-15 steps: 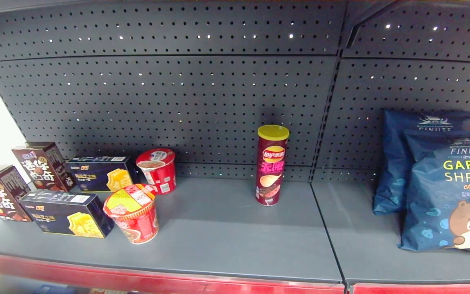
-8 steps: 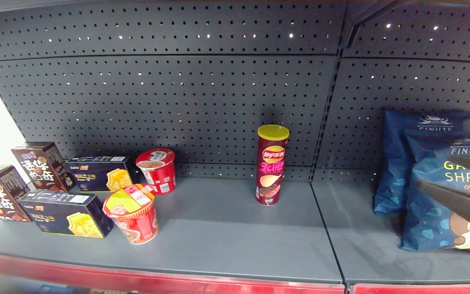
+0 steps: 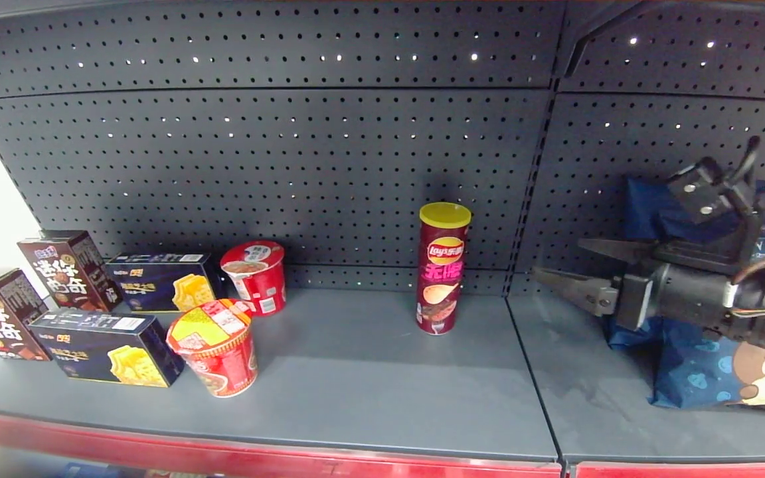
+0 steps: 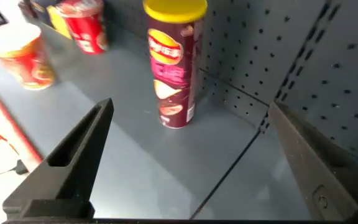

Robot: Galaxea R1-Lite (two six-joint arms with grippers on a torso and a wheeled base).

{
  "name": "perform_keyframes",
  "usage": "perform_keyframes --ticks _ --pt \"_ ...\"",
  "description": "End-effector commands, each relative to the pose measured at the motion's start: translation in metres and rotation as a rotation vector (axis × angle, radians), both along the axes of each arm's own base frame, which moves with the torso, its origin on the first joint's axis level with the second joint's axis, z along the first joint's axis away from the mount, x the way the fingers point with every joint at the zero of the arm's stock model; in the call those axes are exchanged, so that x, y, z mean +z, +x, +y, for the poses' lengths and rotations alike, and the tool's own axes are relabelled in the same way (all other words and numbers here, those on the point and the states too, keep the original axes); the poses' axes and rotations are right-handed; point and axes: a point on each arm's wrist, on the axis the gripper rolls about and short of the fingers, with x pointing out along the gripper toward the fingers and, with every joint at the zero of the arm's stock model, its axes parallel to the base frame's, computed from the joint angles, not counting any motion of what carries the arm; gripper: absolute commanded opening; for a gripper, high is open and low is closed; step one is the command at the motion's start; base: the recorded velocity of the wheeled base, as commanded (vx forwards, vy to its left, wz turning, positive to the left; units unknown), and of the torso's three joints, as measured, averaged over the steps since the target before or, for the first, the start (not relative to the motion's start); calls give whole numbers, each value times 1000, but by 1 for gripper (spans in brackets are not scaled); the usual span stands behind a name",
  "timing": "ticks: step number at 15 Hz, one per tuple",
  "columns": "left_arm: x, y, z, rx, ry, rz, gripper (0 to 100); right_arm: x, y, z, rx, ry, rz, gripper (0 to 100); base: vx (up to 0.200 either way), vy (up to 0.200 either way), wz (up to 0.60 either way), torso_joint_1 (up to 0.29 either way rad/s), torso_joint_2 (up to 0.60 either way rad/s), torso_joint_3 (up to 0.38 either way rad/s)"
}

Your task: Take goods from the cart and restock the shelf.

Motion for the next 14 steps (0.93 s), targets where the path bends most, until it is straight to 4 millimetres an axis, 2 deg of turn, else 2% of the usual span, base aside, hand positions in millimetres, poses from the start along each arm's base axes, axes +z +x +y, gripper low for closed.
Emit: perform_keyframes --ticks 1,5,9,14 --pt "0 3 0 1 0 15 0 -25 42 10 -20 -30 73 100 0 0 0 0 0 0" --pt "-3 3 -1 -11 -2 25 0 -44 93 17 29 -9 31 100 0 0 0 0 0 0" --pt "-13 1 0 -1 -19 42 0 -59 117 32 100 0 32 100 0 0 0 0 0 0" --pt "-19 0 0 0 -20 51 0 -82 137 49 131 -4 40 100 0 0 0 0 0 0"
